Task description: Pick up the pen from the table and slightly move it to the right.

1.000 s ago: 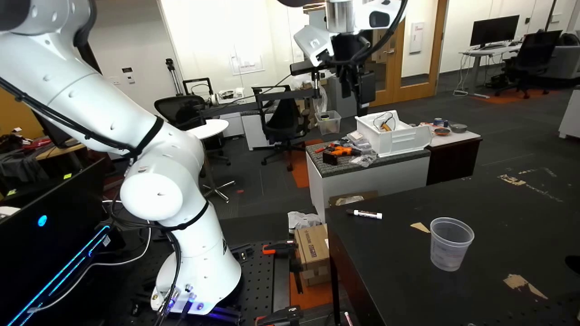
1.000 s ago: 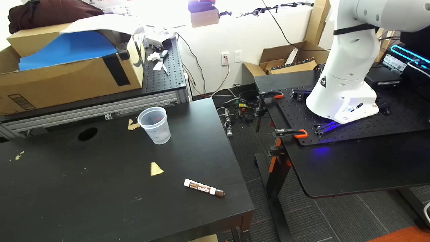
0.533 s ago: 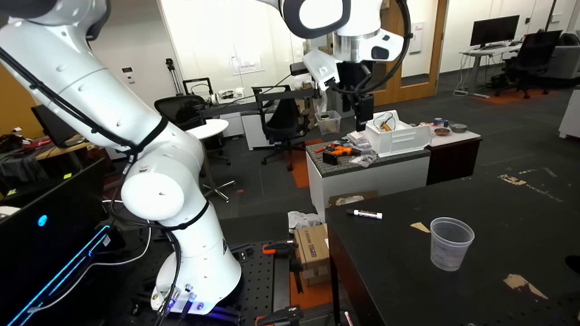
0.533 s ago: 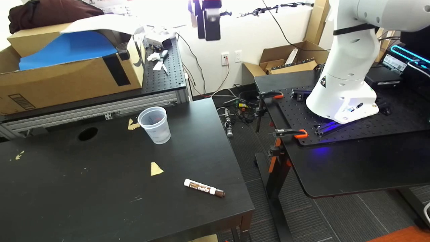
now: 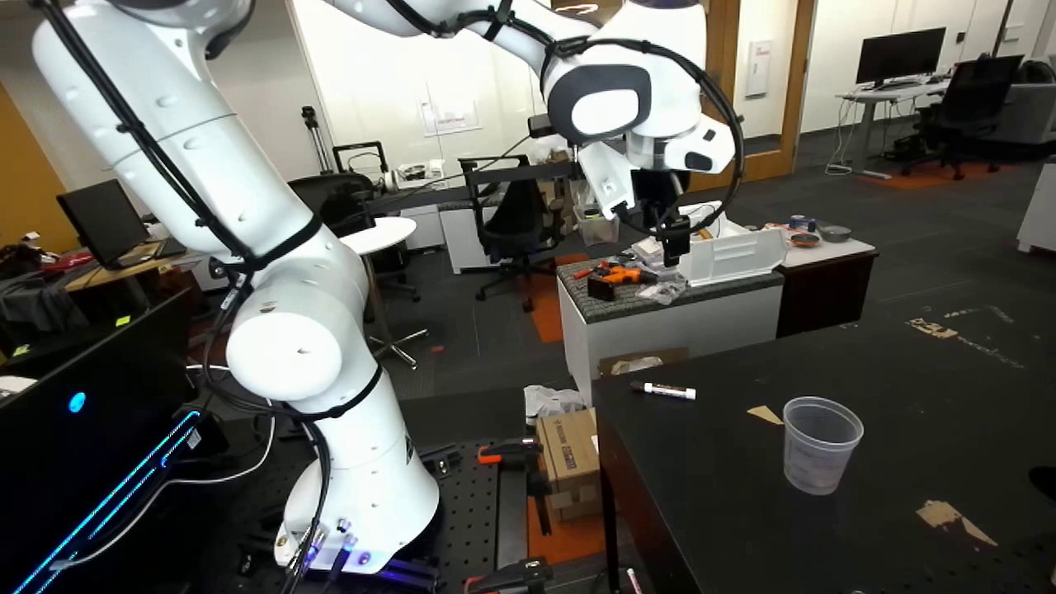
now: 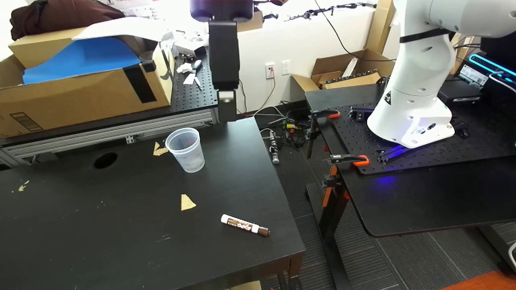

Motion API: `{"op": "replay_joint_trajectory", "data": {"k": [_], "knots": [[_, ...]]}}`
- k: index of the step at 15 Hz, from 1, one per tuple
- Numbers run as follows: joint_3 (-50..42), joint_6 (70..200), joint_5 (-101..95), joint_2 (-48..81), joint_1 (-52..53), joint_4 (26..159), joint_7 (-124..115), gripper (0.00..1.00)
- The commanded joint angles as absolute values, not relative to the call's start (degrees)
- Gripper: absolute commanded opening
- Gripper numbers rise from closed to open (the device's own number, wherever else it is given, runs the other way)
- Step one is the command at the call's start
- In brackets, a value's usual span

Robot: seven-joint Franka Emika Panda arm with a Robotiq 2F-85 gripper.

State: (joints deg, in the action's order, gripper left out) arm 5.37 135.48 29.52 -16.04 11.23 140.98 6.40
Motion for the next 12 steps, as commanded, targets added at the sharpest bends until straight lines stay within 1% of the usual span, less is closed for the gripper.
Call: {"op": "replay_joint_trajectory", "data": {"k": [1, 3, 6, 12], "knots": [[6.73, 142.94, 32.64, -13.52, 12.09, 142.90, 2.29, 1.00], [7.61, 145.34, 31.72, -12.15, 12.00, 144.16, -0.85, 1.00], [8.37, 145.16, 30.89, -8.88, 11.80, 144.07, -5.23, 1.00], [10.41, 147.00, 38.02, -2.09, 13.53, 144.49, -4.88, 1.00]]}}
